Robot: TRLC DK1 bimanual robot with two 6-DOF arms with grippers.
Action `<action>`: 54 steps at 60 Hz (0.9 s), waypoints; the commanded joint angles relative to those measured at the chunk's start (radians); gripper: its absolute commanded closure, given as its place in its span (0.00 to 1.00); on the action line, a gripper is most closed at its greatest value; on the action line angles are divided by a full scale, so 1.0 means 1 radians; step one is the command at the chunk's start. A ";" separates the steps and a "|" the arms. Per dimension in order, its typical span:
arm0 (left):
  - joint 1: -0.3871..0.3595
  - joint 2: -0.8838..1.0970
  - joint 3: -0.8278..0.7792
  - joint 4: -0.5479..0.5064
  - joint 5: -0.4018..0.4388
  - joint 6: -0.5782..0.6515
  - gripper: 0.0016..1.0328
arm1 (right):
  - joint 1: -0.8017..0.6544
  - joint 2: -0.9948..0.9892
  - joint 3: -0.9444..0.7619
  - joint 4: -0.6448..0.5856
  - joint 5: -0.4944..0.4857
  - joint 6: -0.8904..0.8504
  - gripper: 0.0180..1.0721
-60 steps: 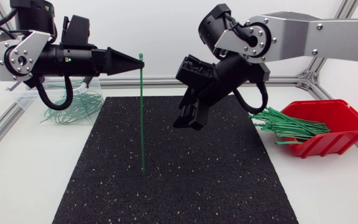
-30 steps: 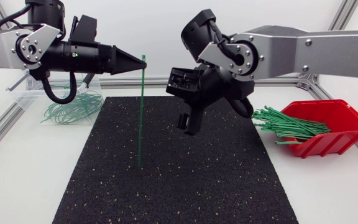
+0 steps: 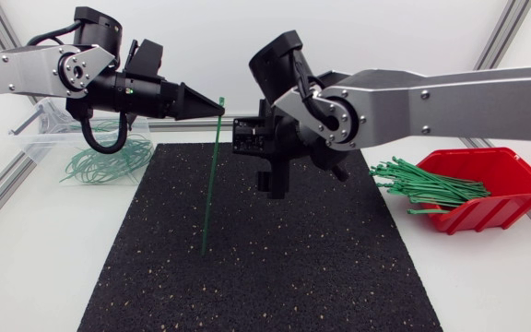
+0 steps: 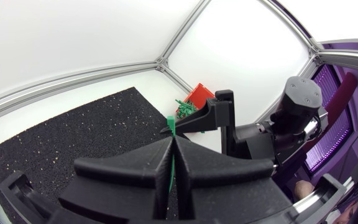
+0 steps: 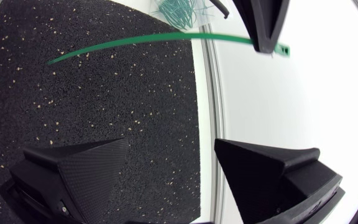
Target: Take a green cable tie from the red box, thread the tail through the head to close it, then place it in the transparent bin on the left.
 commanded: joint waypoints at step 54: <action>0.000 0.177 0.212 -0.141 0.034 0.092 0.97 | 0.213 0.137 -0.357 0.690 0.047 -0.552 0.14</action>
